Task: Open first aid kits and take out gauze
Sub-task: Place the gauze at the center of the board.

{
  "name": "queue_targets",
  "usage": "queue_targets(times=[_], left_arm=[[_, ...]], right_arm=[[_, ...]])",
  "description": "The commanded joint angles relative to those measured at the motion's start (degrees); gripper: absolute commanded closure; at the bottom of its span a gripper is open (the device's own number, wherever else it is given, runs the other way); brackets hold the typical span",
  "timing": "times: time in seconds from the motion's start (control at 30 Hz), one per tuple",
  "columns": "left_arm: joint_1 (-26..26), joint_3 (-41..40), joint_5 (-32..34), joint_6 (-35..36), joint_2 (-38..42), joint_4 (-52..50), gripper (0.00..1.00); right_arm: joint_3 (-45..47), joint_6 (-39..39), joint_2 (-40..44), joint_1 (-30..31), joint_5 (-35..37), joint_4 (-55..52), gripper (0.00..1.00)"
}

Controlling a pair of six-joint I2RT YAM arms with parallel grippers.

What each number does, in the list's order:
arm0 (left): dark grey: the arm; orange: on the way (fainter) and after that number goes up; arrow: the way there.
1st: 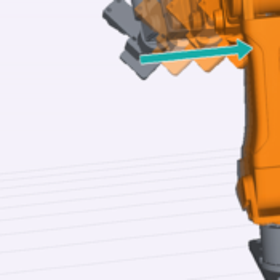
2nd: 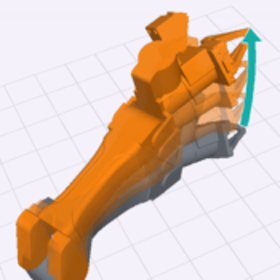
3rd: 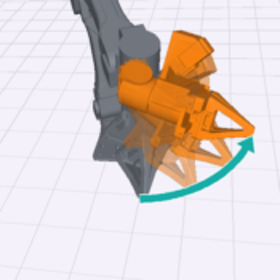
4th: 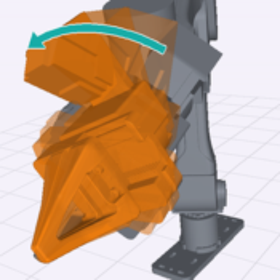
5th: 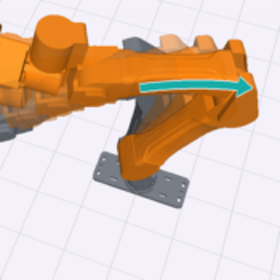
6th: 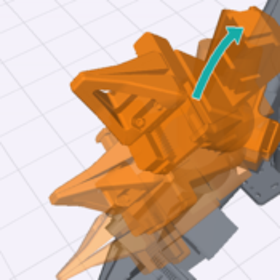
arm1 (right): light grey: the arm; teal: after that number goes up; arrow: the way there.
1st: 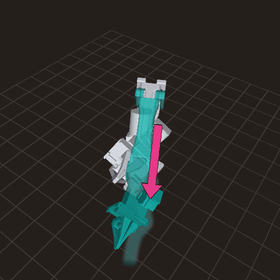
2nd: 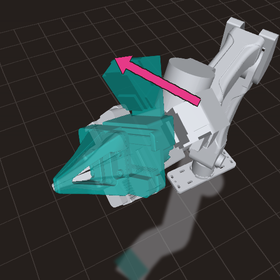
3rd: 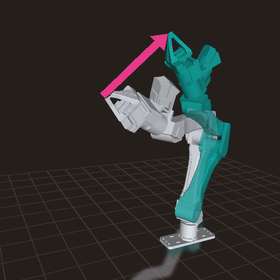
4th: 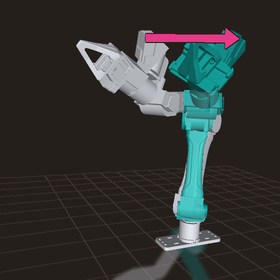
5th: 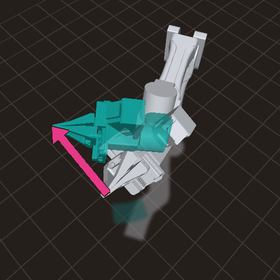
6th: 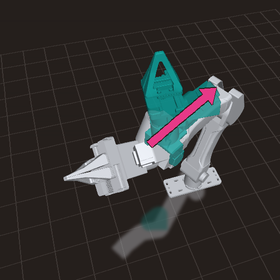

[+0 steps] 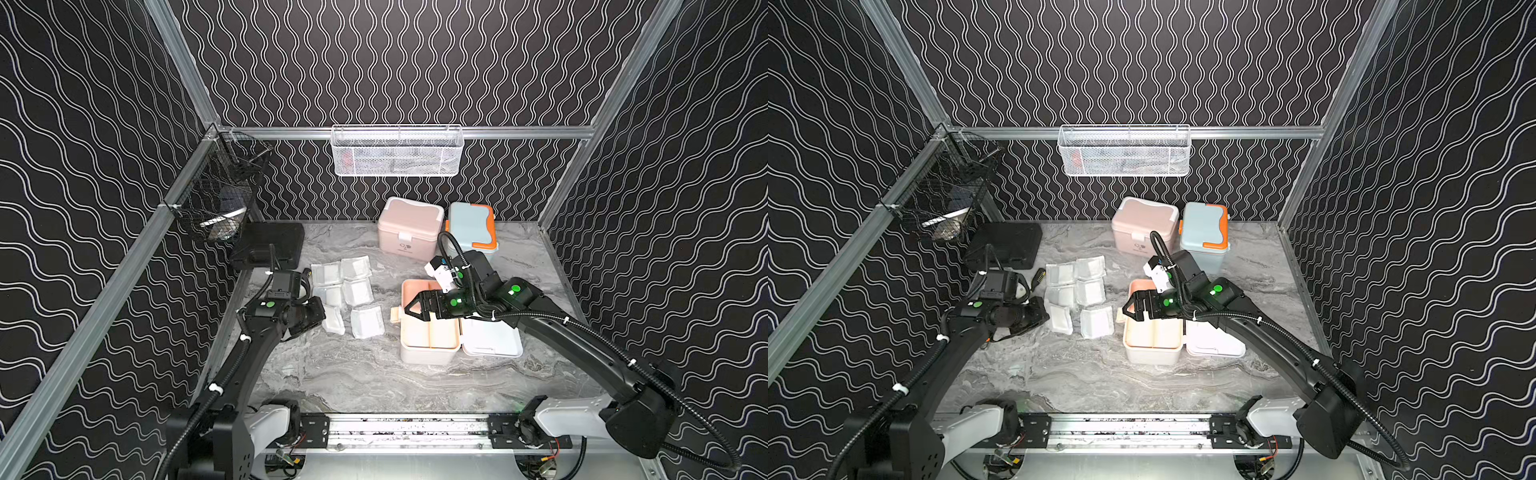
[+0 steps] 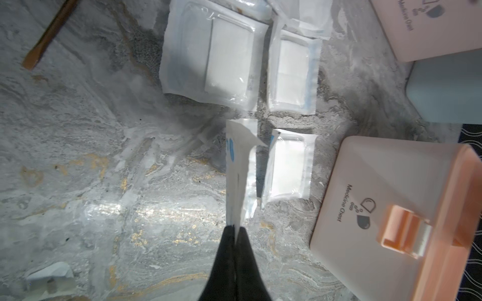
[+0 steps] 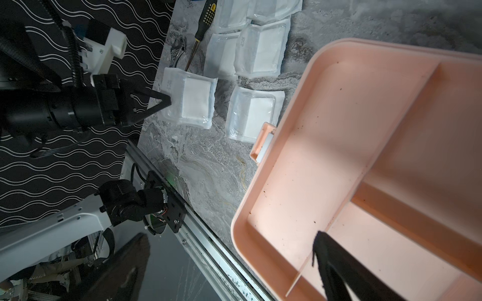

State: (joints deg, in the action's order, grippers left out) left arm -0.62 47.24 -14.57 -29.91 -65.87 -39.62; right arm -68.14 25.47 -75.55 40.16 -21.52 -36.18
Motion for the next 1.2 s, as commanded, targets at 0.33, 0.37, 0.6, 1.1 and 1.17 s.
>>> queue_targets(times=[0.33,0.37,0.6,1.1,1.17], left_arm=[[0.62,-1.02,5.60,1.34,-7.93,2.97,1.00],[0.62,-0.80,5.69,1.43,-8.61,2.82,1.00],[0.62,0.02,7.70,1.61,-10.08,1.70,1.00],[1.15,0.57,5.83,0.65,-4.25,0.61,0.56],[1.18,0.95,4.36,0.56,-3.28,0.35,0.52]], right_arm=[[0.64,-0.78,1.34,0.09,1.00,-1.18,0.00],[0.73,-0.69,1.45,0.09,0.96,-1.17,0.00],[0.80,-0.51,1.73,0.09,0.69,-1.34,0.00],[1.70,2.28,2.60,0.18,-0.81,-0.58,0.00],[1.40,2.70,2.29,0.27,-0.89,-0.64,0.00]])
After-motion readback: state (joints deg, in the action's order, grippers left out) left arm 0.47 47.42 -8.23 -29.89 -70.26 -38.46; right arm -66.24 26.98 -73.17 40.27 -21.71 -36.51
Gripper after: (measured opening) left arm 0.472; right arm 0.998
